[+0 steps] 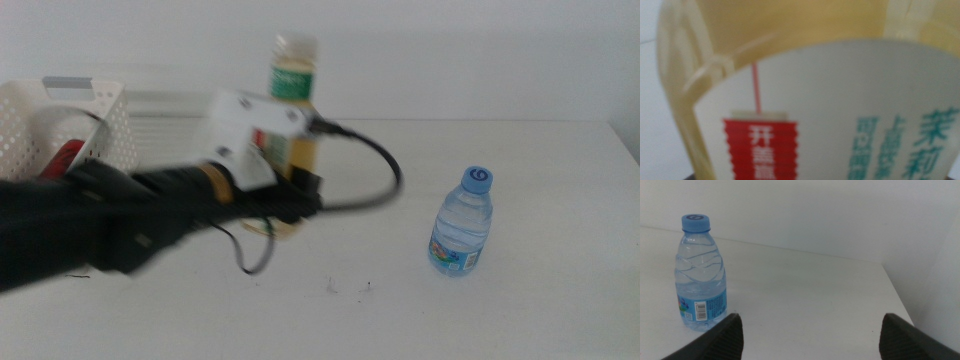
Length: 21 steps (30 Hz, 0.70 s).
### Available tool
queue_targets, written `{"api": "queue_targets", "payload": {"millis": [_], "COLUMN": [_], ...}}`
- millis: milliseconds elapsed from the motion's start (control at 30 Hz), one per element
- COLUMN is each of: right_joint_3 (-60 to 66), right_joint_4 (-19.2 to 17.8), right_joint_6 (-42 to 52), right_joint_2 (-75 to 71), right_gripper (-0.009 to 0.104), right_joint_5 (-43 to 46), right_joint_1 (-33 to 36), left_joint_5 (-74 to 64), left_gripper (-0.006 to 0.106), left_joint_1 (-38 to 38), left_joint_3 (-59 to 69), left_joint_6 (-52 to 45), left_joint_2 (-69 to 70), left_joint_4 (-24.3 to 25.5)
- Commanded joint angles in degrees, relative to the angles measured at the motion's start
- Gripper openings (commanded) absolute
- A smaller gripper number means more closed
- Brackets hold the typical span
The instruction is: Use arms to grab the bottles and put them into the dustbin to the left of the table.
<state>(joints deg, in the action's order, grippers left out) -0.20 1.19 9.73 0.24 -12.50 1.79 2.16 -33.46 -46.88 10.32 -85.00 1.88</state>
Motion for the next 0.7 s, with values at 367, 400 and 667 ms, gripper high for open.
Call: {"api": "queue_targets", "payload": {"millis": [367,400,667], "right_joint_3": [0.2,0.2,0.2], "right_joint_4": [-0.6,-0.6,-0.6], "right_joint_6": [0.3,0.3,0.3], "right_joint_2": [-0.2,-0.2,-0.2], "right_gripper": [0.088,0.088,0.088], "right_joint_5": [0.5,0.5,0.5], "right_joint_1": [-0.3,-0.3,-0.3], "left_joint_5": [-54.1,-58.4,-72.1], "left_gripper": [-0.002,-0.002,-0.002], "left_joint_1": [24.5,28.3,47.1], "left_joint_3": [-28.6,-32.1,-51.3], "left_joint_6": [-30.5,-34.4,-37.1], "left_joint_2": [6.1,4.2,-10.4], "left_joint_4": [-15.8,-18.4,-22.1]}}
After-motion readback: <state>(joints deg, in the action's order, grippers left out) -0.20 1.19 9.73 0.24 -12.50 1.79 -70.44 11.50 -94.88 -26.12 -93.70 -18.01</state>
